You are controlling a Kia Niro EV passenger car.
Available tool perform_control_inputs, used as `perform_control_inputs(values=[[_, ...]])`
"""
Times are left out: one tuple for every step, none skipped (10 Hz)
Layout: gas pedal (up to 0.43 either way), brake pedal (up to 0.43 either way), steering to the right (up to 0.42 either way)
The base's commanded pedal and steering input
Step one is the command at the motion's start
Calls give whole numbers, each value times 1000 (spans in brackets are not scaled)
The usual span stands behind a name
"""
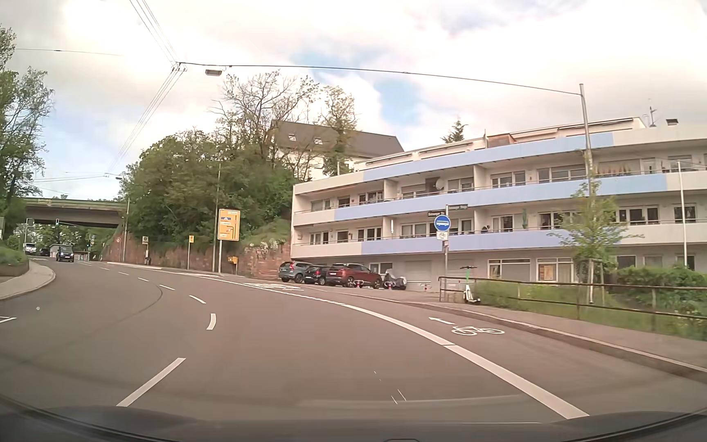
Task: Follow the waypoints while adhering to traffic rules and regulations
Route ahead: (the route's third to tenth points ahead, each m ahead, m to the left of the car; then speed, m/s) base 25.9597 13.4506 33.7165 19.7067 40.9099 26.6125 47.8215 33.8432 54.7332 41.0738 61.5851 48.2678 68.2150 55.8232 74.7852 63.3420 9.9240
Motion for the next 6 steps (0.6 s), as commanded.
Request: perform_control_inputs(values=[[157,0,-101],[157,0,-101],[157,0,-101],[157,0,-103],[157,0,-103],[157,0,-102]])
